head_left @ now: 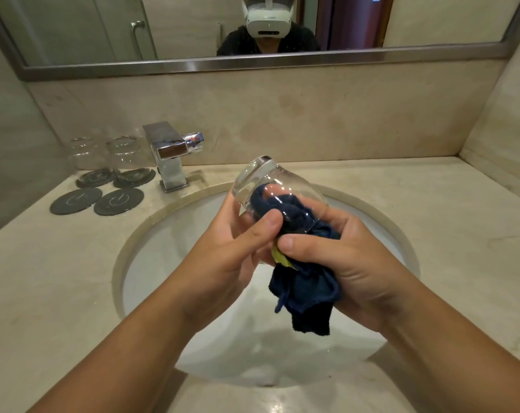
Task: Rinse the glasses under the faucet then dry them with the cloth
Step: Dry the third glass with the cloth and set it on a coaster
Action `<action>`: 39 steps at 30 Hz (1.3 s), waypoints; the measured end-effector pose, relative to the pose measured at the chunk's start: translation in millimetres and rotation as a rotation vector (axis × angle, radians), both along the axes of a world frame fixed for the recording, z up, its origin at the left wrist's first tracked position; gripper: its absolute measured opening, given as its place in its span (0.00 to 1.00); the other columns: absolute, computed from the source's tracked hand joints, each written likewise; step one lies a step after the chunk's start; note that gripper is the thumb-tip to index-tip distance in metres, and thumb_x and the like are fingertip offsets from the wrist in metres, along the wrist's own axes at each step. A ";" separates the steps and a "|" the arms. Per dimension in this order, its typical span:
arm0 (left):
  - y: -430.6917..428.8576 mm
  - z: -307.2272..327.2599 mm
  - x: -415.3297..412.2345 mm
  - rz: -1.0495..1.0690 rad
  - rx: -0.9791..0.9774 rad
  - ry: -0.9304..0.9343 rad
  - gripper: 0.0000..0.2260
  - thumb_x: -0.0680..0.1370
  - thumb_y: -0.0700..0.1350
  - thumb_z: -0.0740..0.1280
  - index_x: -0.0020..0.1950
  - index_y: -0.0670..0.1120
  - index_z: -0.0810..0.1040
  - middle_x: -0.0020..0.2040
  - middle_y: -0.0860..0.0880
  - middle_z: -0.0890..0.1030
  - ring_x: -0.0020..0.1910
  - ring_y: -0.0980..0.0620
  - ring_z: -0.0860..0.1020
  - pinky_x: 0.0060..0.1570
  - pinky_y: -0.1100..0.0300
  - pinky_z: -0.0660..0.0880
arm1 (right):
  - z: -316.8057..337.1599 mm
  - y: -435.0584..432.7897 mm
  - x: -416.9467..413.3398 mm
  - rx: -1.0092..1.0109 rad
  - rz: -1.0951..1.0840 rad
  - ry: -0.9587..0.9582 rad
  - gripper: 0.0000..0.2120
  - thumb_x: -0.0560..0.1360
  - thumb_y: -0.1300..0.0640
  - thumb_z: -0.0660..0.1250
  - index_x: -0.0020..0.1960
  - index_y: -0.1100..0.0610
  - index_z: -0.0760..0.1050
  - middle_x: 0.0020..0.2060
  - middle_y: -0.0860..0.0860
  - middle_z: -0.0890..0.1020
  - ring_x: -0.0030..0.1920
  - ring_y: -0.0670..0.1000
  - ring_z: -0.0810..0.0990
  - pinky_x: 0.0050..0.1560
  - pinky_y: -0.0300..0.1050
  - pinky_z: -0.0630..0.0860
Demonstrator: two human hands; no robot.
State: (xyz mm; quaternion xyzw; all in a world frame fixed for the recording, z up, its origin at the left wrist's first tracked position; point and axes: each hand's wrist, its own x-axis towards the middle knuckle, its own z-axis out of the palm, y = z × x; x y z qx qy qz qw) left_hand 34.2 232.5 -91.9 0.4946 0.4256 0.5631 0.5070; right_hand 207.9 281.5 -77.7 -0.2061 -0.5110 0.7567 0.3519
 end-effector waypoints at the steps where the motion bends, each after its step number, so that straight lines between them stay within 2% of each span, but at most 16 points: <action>1: 0.5 -1.2 -0.1 -0.003 -0.022 0.004 0.33 0.77 0.56 0.75 0.78 0.48 0.69 0.71 0.42 0.81 0.72 0.42 0.79 0.69 0.42 0.77 | -0.3 -0.4 0.3 0.064 -0.021 -0.045 0.22 0.71 0.68 0.74 0.61 0.50 0.87 0.56 0.59 0.88 0.54 0.57 0.87 0.62 0.57 0.83; 3: 0.7 -4.3 -0.3 0.002 -0.065 0.018 0.41 0.73 0.67 0.77 0.79 0.49 0.68 0.71 0.43 0.81 0.72 0.42 0.79 0.69 0.40 0.75 | -1.3 -2.0 0.0 0.238 -0.065 -0.180 0.22 0.75 0.69 0.75 0.63 0.47 0.86 0.55 0.53 0.89 0.55 0.54 0.88 0.62 0.56 0.84; 5: 1.7 -6.0 1.2 0.015 -0.088 0.022 0.48 0.67 0.72 0.78 0.79 0.51 0.68 0.68 0.42 0.83 0.69 0.42 0.82 0.64 0.43 0.77 | -1.0 -4.7 -1.8 0.334 -0.092 -0.264 0.23 0.77 0.69 0.74 0.64 0.46 0.86 0.55 0.51 0.89 0.55 0.54 0.88 0.62 0.55 0.84; 8: 2.9 -5.7 1.7 0.039 -0.076 -0.002 0.40 0.71 0.67 0.79 0.73 0.45 0.74 0.62 0.39 0.85 0.63 0.41 0.85 0.54 0.51 0.83 | 0.8 -6.8 -3.3 0.305 -0.067 -0.254 0.23 0.77 0.69 0.73 0.62 0.44 0.86 0.53 0.51 0.89 0.52 0.52 0.88 0.59 0.50 0.84; 11: 3.4 -3.5 -0.2 0.016 -0.029 -0.022 0.28 0.77 0.61 0.75 0.67 0.42 0.81 0.62 0.35 0.85 0.64 0.37 0.84 0.62 0.45 0.82 | -0.3 -2.8 -0.7 0.164 0.008 -0.156 0.24 0.76 0.70 0.74 0.64 0.46 0.86 0.57 0.55 0.88 0.58 0.58 0.87 0.63 0.52 0.83; 14: 2.6 -2.0 -2.4 0.004 -0.012 -0.044 0.37 0.72 0.63 0.79 0.71 0.40 0.76 0.66 0.36 0.83 0.67 0.33 0.81 0.69 0.34 0.75 | -2.4 1.4 0.1 0.001 0.036 -0.036 0.23 0.71 0.67 0.74 0.64 0.51 0.86 0.60 0.61 0.86 0.60 0.63 0.86 0.67 0.61 0.79; 16: 1.9 -3.0 -2.7 0.019 -0.006 -0.052 0.36 0.72 0.60 0.80 0.73 0.42 0.74 0.66 0.38 0.84 0.67 0.35 0.82 0.68 0.37 0.76 | -2.7 2.9 0.0 -0.018 0.013 -0.014 0.23 0.70 0.66 0.75 0.63 0.53 0.86 0.60 0.63 0.86 0.59 0.64 0.86 0.66 0.62 0.80; 18: 1.7 -2.7 -1.5 0.013 -0.018 -0.069 0.32 0.76 0.56 0.78 0.75 0.43 0.73 0.67 0.39 0.83 0.68 0.39 0.82 0.69 0.42 0.77 | -1.6 2.9 0.2 0.054 -0.032 -0.044 0.22 0.70 0.66 0.75 0.61 0.49 0.87 0.57 0.61 0.87 0.54 0.60 0.87 0.62 0.59 0.83; 20: 0.7 -2.2 -1.3 0.004 -0.048 -0.062 0.36 0.77 0.60 0.76 0.78 0.43 0.70 0.70 0.39 0.81 0.72 0.38 0.78 0.76 0.35 0.70 | -0.9 1.0 0.3 0.212 -0.083 -0.137 0.22 0.71 0.65 0.76 0.59 0.44 0.88 0.53 0.55 0.89 0.51 0.55 0.88 0.58 0.56 0.85; 23: -0.3 2.9 2.7 0.014 -0.080 -0.003 0.49 0.69 0.73 0.76 0.77 0.41 0.71 0.69 0.35 0.81 0.71 0.34 0.79 0.74 0.25 0.66 | -1.8 -2.1 1.0 0.435 -0.120 -0.308 0.23 0.76 0.68 0.75 0.61 0.42 0.86 0.52 0.47 0.89 0.53 0.51 0.89 0.59 0.50 0.84; 25: 0.6 0.0 2.3 0.022 -0.051 0.019 0.43 0.71 0.71 0.75 0.71 0.37 0.76 0.64 0.31 0.82 0.66 0.31 0.81 0.71 0.23 0.68 | -2.2 -3.3 1.1 0.488 -0.129 -0.355 0.22 0.77 0.68 0.73 0.62 0.44 0.86 0.50 0.46 0.90 0.51 0.49 0.89 0.59 0.48 0.84; 28: 2.2 -4.5 -0.5 0.069 -0.024 0.028 0.30 0.75 0.64 0.74 0.61 0.39 0.83 0.60 0.31 0.84 0.63 0.32 0.83 0.69 0.31 0.74 | -1.9 -2.8 1.0 0.468 -0.120 -0.328 0.21 0.77 0.69 0.73 0.63 0.47 0.86 0.50 0.48 0.90 0.51 0.51 0.89 0.56 0.46 0.84; 31: 1.1 -2.1 -1.4 0.041 0.017 0.033 0.27 0.73 0.64 0.76 0.62 0.46 0.86 0.60 0.38 0.86 0.63 0.38 0.84 0.65 0.41 0.79 | -2.1 0.9 2.0 0.339 -0.058 -0.221 0.22 0.77 0.70 0.74 0.65 0.49 0.85 0.53 0.50 0.89 0.53 0.50 0.88 0.57 0.46 0.82; 34: 2.0 -1.6 -2.1 0.048 0.036 -0.020 0.31 0.71 0.61 0.81 0.67 0.46 0.81 0.64 0.40 0.85 0.66 0.38 0.83 0.64 0.43 0.79 | -2.8 3.8 2.4 0.208 -0.002 -0.110 0.23 0.73 0.66 0.74 0.64 0.49 0.85 0.59 0.54 0.88 0.61 0.57 0.86 0.64 0.52 0.81; 37: 2.2 -2.5 -2.3 0.047 0.047 -0.045 0.29 0.77 0.50 0.78 0.73 0.42 0.74 0.65 0.41 0.85 0.66 0.43 0.83 0.62 0.51 0.81 | -2.3 3.9 2.3 0.205 -0.031 -0.084 0.22 0.72 0.66 0.74 0.62 0.47 0.86 0.57 0.54 0.88 0.57 0.56 0.88 0.59 0.48 0.83; 39: 0.9 -1.4 -0.9 0.032 0.008 -0.037 0.32 0.76 0.53 0.76 0.76 0.43 0.72 0.67 0.43 0.84 0.68 0.44 0.82 0.62 0.50 0.81 | -2.2 1.8 2.0 0.281 -0.076 -0.138 0.22 0.75 0.68 0.75 0.61 0.46 0.87 0.55 0.52 0.89 0.55 0.54 0.88 0.55 0.48 0.84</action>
